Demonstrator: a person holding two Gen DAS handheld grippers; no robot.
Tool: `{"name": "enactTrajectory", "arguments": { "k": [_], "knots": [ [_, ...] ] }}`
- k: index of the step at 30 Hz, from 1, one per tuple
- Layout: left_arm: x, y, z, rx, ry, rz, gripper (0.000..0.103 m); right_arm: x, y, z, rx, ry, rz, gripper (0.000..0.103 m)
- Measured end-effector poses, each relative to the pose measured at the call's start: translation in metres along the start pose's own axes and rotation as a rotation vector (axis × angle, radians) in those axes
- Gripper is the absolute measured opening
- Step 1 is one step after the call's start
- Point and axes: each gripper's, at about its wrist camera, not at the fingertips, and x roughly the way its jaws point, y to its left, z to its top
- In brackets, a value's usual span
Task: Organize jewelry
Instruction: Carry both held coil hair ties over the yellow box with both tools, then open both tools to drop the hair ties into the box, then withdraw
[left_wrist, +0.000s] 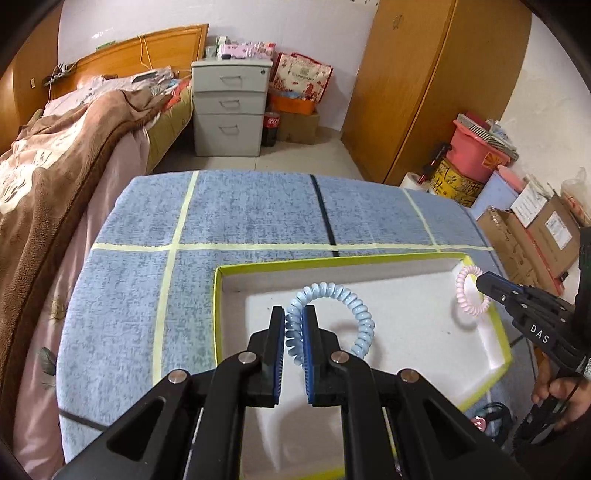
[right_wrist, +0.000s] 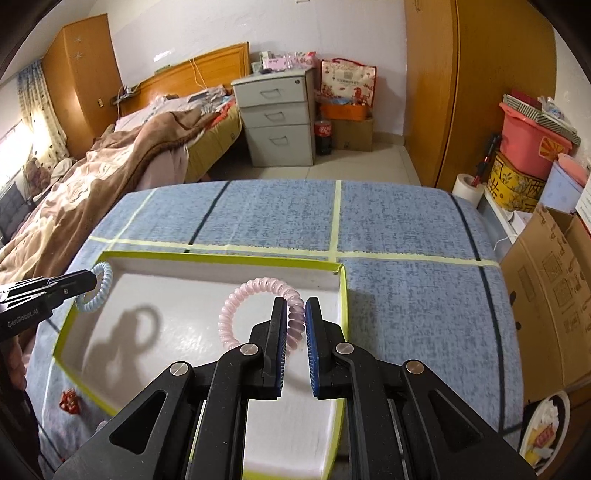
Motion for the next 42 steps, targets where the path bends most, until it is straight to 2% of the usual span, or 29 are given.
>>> {"name": "enactTrajectory", "arguments": {
  "k": [13, 27, 29, 33, 35, 38, 41, 42],
  "knots": [
    [0.033, 0.001, 0.002, -0.009, 0.064, 0.017, 0.010, 0.026, 0.001, 0.006, -0.035, 0.051, -0.024, 0.011],
    [0.038, 0.002, 0.003, -0.021, 0.080, 0.015, 0.011, 0.034, 0.002, 0.005, -0.040, 0.085, -0.044, 0.011],
    [0.038, 0.002, 0.003, -0.018, 0.079, 0.013, 0.012, 0.034, 0.004, 0.005, -0.042, 0.084, -0.046, 0.014],
    [0.032, 0.003, 0.001, -0.022, 0.065, -0.003, 0.034, 0.030, 0.004, 0.003, -0.033, 0.069, -0.041, 0.022],
    [0.028, 0.004, 0.000, -0.030, 0.059, -0.008, 0.034, 0.026, 0.003, 0.003, -0.024, 0.057, -0.030, 0.030],
    [0.017, 0.002, -0.002, -0.019, 0.026, 0.021, 0.035, 0.017, 0.004, 0.001, -0.025, 0.037, -0.034, 0.031],
    [0.004, 0.003, -0.005, -0.035, 0.007, -0.010, 0.040, 0.005, 0.006, -0.001, -0.015, 0.017, -0.022, 0.031],
    [-0.002, 0.002, -0.007, -0.032, -0.009, 0.001, 0.040, 0.001, 0.007, -0.002, -0.013, 0.011, -0.019, 0.031]
  ]
}}
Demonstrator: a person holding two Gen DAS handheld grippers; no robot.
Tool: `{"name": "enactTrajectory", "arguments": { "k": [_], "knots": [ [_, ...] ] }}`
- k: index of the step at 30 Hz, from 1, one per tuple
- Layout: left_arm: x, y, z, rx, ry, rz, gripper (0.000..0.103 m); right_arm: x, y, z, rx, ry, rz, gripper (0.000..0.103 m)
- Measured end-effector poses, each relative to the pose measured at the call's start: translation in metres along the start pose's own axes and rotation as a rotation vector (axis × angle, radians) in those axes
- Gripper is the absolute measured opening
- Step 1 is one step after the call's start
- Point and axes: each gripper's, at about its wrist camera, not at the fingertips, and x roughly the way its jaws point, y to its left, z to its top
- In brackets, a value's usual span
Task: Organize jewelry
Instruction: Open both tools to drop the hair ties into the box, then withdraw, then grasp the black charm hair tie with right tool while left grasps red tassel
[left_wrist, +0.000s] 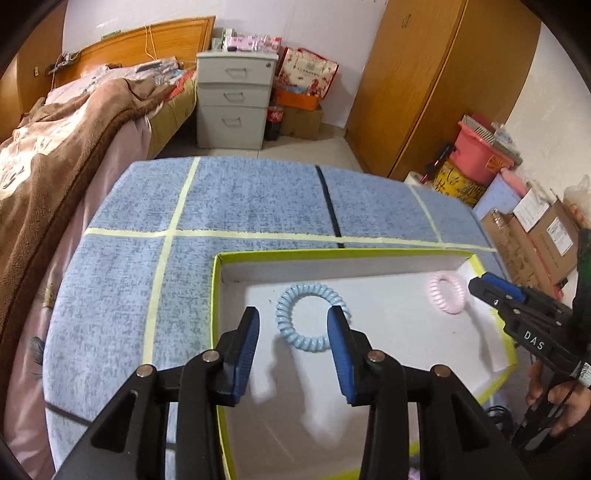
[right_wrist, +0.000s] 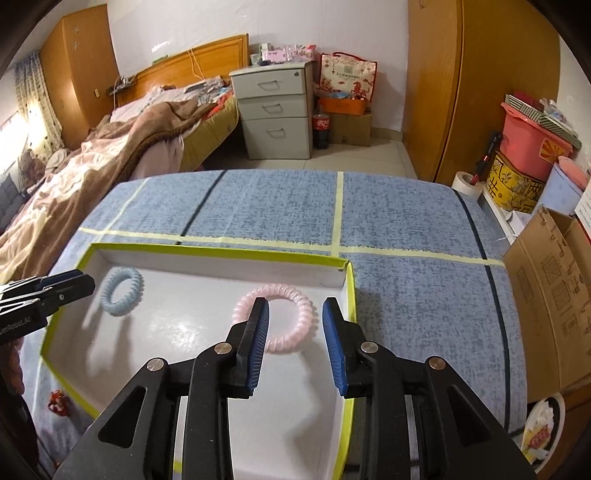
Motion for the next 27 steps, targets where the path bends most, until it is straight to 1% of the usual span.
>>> {"name": "enactTrajectory", "arguments": {
  "k": [2, 5, 6, 9, 13, 16, 18, 20, 22, 24, 27],
  "knots": [
    [-0.013, -0.004, -0.005, 0.024, -0.031, 0.026, 0.040, -0.010, 0.001, -0.003, 0.006, -0.017, 0.005, 0.031],
    [-0.032, -0.002, -0.014, 0.018, -0.055, 0.001, 0.046, -0.027, 0.003, -0.010, 0.012, -0.041, 0.014, 0.031],
    [-0.037, -0.002, -0.017, 0.018, -0.060, 0.004, 0.048, -0.034, 0.002, -0.013, 0.011, -0.051, 0.013, 0.031],
    [-0.054, 0.001, -0.031, 0.011, -0.084, 0.015, 0.048, -0.051, -0.002, -0.022, 0.017, -0.066, 0.023, 0.032],
    [-0.071, 0.005, -0.051, 0.001, -0.106, -0.015, 0.050, -0.073, -0.010, -0.041, 0.042, -0.092, 0.041, 0.032],
    [-0.082, 0.005, -0.065, 0.010, -0.121, -0.007, 0.052, -0.083, -0.015, -0.061, 0.027, -0.080, 0.035, 0.032],
    [-0.088, 0.005, -0.076, 0.007, -0.123, -0.028, 0.053, -0.089, -0.018, -0.073, 0.027, -0.075, 0.033, 0.032],
    [-0.091, 0.009, -0.086, -0.009, -0.117, -0.043, 0.053, -0.093, -0.022, -0.086, 0.034, -0.069, 0.054, 0.032],
    [-0.093, 0.011, -0.095, -0.026, -0.114, -0.040, 0.053, -0.095, -0.024, -0.096, 0.039, -0.056, 0.066, 0.032],
    [-0.094, 0.011, -0.101, -0.031, -0.107, -0.055, 0.053, -0.094, -0.025, -0.104, 0.044, -0.037, 0.071, 0.032],
    [-0.098, 0.010, -0.113, -0.015, -0.110, -0.070, 0.053, -0.092, -0.024, -0.107, 0.064, -0.027, 0.094, 0.032]
  ]
}}
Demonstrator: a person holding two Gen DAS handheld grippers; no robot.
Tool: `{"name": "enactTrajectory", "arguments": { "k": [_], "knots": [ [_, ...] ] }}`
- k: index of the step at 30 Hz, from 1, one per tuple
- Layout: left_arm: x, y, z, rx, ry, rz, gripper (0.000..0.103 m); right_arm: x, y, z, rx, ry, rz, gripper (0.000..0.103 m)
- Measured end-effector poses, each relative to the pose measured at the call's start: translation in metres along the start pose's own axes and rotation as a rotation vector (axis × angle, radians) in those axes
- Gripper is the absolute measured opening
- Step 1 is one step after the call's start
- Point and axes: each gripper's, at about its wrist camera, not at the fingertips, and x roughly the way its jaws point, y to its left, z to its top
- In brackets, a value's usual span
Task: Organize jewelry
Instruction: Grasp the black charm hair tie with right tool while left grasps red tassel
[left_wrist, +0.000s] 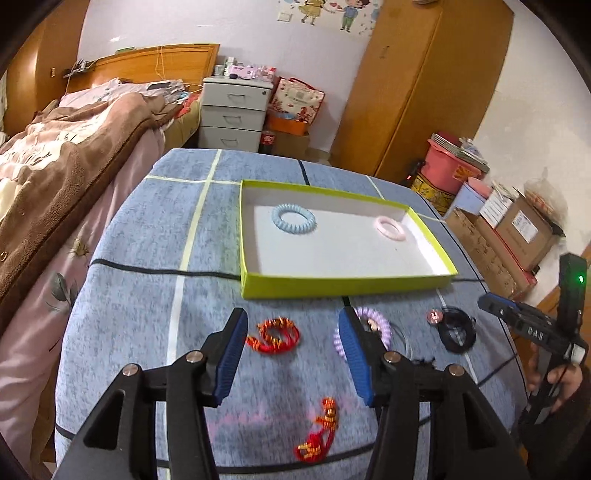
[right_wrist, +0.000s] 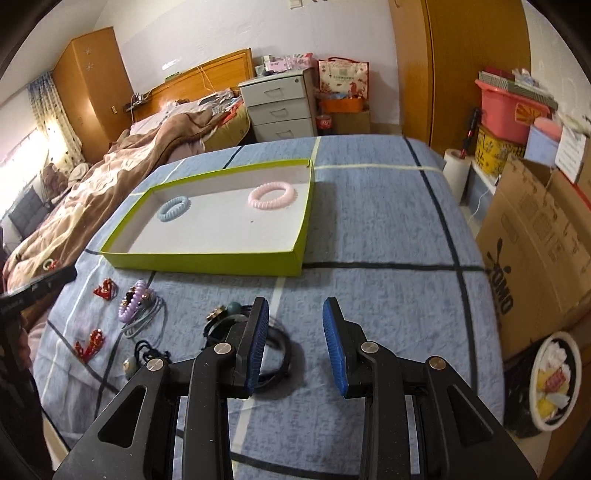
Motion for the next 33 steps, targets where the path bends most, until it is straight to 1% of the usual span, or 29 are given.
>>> {"name": "enactTrajectory", "arguments": {
  "k": [3, 7, 11, 15, 17, 18, 21, 25, 30, 31, 33],
  "knots": [
    [0.001, 0.003, -0.006, -0.024, 0.010, -0.019, 0.054, 0.003, 0.011, 0.003, -0.029, 0.005, 0.024, 0.032],
    [0.002, 0.002, -0.010, -0.012, 0.021, -0.009, 0.054, 0.011, 0.042, 0.004, -0.132, 0.028, 0.060, 0.032],
    [0.005, 0.002, -0.011, -0.015, 0.030, -0.027, 0.054, 0.031, 0.062, 0.001, -0.183, 0.071, 0.057, 0.032],
    [0.008, 0.004, -0.015, -0.016, 0.042, -0.028, 0.054, 0.046, 0.071, -0.003, -0.235, 0.113, 0.030, 0.033],
    [0.009, 0.005, -0.018, -0.017, 0.052, -0.025, 0.054, 0.049, 0.078, -0.004, -0.272, 0.116, 0.006, 0.046],
    [0.010, 0.006, -0.019, -0.017, 0.055, -0.023, 0.054, 0.050, 0.080, -0.005, -0.286, 0.120, 0.000, 0.047],
    [0.008, 0.010, -0.021, -0.028, 0.057, -0.019, 0.054, 0.052, 0.085, -0.007, -0.321, 0.126, -0.032, 0.047],
    [0.006, 0.014, -0.023, -0.034, 0.053, -0.017, 0.054, 0.052, 0.083, -0.009, -0.327, 0.129, -0.041, 0.047],
    [0.006, 0.016, -0.024, -0.038, 0.060, -0.012, 0.054, 0.054, 0.090, -0.013, -0.394, 0.128, -0.099, 0.046],
    [0.005, 0.016, -0.024, -0.036, 0.058, -0.013, 0.054, 0.054, 0.093, -0.015, -0.419, 0.133, -0.120, 0.045],
    [0.004, 0.016, -0.024, -0.038, 0.055, -0.016, 0.054, 0.056, 0.098, -0.017, -0.464, 0.132, -0.164, 0.038]
  ]
}}
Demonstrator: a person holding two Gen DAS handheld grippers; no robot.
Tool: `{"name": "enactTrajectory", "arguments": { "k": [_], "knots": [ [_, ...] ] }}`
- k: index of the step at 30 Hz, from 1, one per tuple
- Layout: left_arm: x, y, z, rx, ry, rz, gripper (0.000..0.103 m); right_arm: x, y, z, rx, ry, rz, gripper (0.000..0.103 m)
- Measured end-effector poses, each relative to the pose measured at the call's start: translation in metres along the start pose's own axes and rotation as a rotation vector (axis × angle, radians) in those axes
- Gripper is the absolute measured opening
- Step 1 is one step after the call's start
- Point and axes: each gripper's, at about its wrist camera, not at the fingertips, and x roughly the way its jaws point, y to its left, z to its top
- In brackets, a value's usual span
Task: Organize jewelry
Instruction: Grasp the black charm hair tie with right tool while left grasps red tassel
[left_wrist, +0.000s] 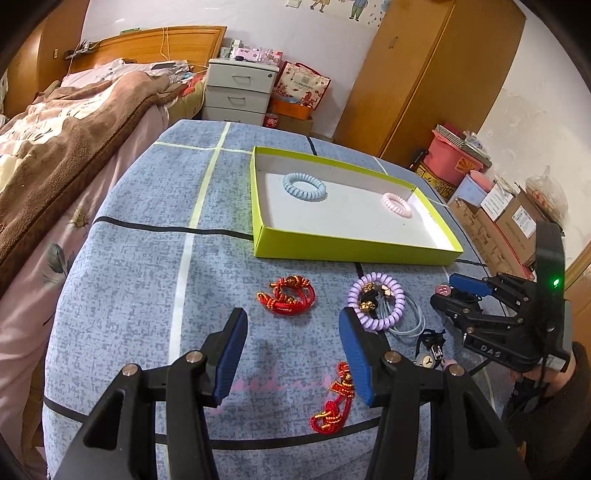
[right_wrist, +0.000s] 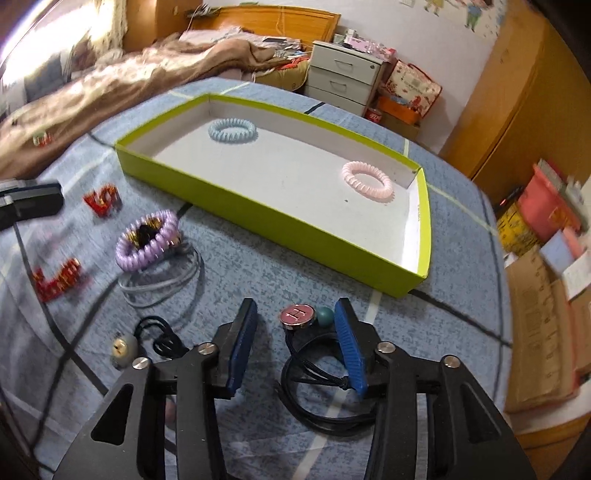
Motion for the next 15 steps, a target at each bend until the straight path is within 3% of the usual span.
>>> {"name": "enactTrajectory", "arguments": {
  "k": [1, 4, 7, 15],
  "knots": [
    [0.000, 0.000, 0.000, -0.003, -0.002, -0.002, 0.054, 0.000, 0.001, 0.000, -0.011, 0.001, -0.018, 0.032],
    [-0.001, 0.002, -0.002, -0.014, -0.001, -0.001, 0.054, 0.000, -0.001, -0.001, -0.016, 0.001, -0.023, 0.029],
    [-0.001, 0.004, -0.004, -0.020, 0.004, 0.013, 0.054, -0.002, -0.004, -0.002, -0.009, -0.010, -0.024, 0.020],
    [0.000, 0.005, -0.007, -0.020, 0.013, 0.021, 0.054, -0.012, -0.035, -0.002, 0.147, -0.085, 0.066, 0.020]
  ]
}}
